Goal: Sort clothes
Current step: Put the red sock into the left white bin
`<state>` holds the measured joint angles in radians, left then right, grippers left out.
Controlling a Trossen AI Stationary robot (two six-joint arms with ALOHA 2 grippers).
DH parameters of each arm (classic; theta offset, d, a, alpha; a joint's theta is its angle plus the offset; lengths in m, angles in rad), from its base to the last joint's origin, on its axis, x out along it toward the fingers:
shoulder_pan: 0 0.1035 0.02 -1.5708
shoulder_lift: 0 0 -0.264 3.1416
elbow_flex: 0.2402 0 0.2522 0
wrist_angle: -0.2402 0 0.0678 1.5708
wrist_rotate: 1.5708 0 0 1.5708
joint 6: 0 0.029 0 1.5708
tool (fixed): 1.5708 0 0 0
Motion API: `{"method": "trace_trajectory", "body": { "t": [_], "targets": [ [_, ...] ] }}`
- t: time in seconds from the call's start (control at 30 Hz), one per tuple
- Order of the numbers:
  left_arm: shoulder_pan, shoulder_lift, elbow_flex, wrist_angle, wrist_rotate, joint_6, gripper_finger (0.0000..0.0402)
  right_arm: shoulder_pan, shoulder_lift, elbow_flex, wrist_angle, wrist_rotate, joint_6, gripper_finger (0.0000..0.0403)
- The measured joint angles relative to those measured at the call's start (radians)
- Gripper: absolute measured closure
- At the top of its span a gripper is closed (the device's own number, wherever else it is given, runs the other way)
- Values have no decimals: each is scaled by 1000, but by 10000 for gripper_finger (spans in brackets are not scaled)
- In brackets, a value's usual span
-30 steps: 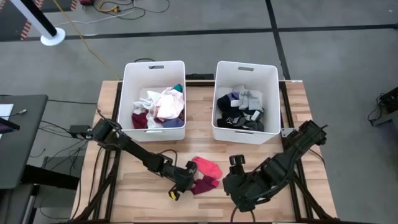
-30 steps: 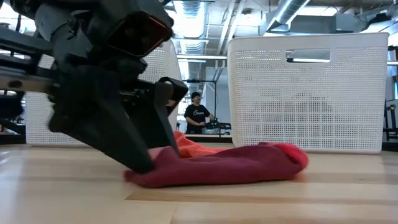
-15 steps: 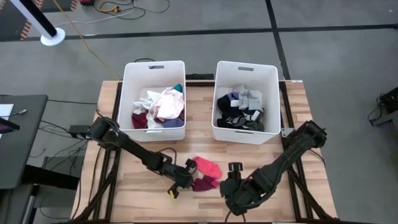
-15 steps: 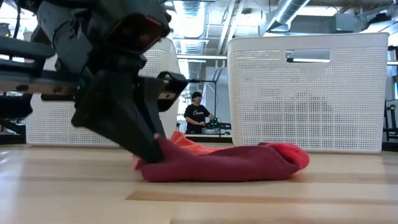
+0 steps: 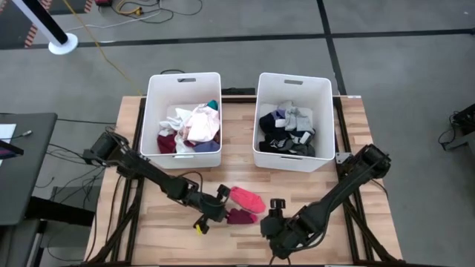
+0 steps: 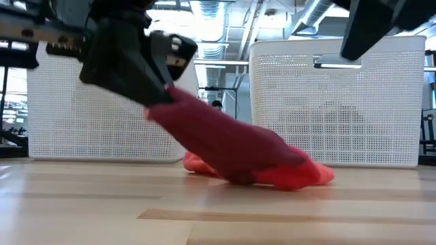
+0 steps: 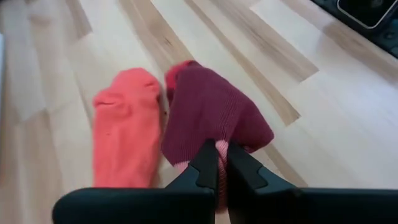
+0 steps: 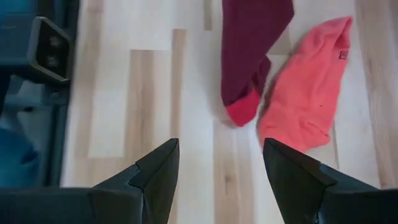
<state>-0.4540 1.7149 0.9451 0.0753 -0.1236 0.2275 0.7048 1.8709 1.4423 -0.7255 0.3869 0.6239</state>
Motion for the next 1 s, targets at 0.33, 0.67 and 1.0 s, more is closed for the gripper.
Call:
{"method": "trace_trajectory", "body": {
  "t": [0.33,0.67,1.0],
  "targets": [
    [-23,-179,0,-127,-88,32,401,-5,-1,-132,157,120,8,154],
    [-31,-377,0,-239,-160,54,401,-21,0,-258,355,166,9,154],
    [-31,-615,37,-361,-313,100,401,-41,0,-343,404,300,83,154]
  ]
}}
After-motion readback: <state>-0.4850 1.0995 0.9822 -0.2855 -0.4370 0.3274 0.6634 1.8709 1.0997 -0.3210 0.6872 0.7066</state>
